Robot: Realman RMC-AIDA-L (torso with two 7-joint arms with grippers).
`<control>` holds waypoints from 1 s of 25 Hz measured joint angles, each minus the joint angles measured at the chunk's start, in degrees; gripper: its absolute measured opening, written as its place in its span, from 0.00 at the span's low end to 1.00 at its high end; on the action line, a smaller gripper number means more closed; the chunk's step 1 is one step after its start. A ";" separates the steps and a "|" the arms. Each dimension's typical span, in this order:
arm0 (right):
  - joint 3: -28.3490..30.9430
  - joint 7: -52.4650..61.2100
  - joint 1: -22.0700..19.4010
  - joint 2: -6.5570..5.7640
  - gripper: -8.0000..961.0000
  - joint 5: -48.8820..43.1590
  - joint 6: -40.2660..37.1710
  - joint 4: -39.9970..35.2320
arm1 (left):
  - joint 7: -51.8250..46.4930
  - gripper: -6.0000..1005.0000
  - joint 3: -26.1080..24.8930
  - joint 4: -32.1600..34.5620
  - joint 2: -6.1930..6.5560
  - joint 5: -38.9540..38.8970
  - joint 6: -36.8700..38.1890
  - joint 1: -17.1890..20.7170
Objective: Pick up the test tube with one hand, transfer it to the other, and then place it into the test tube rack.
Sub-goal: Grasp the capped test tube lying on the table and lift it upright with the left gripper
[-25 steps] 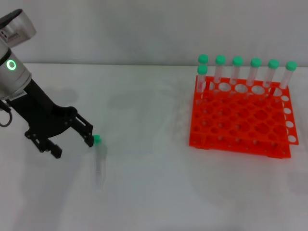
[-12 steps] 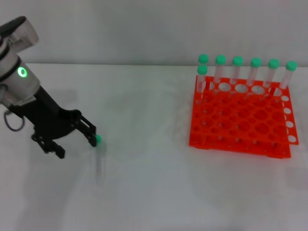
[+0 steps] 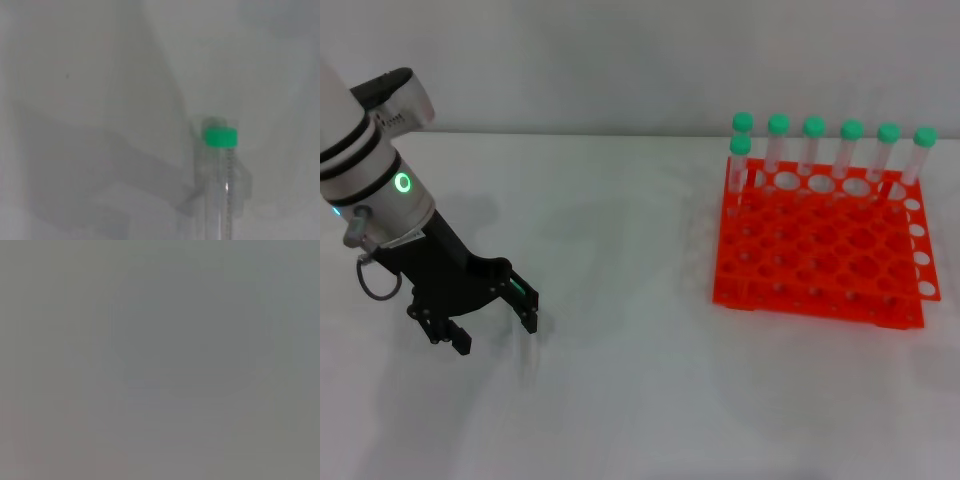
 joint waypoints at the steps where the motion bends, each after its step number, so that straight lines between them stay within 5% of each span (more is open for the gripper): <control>1: 0.00 -0.01 0.03 0.00 0.91 0.00 0.05 0.00 | 0.00 0.82 0.00 0.00 -0.08 0.03 -0.33 0.08; 11: 0.00 -0.04 0.21 0.02 0.91 0.00 0.51 0.01 | 0.18 0.81 0.00 0.24 -1.60 2.06 -3.82 0.57; 20: 0.00 -0.04 0.46 0.11 0.91 0.00 0.74 0.03 | 0.12 0.81 0.00 1.55 -1.65 2.25 -5.56 0.77; 25: 0.00 -0.04 0.46 0.04 0.91 0.00 0.75 0.03 | 0.02 0.67 0.00 1.69 -1.99 2.05 -6.68 0.67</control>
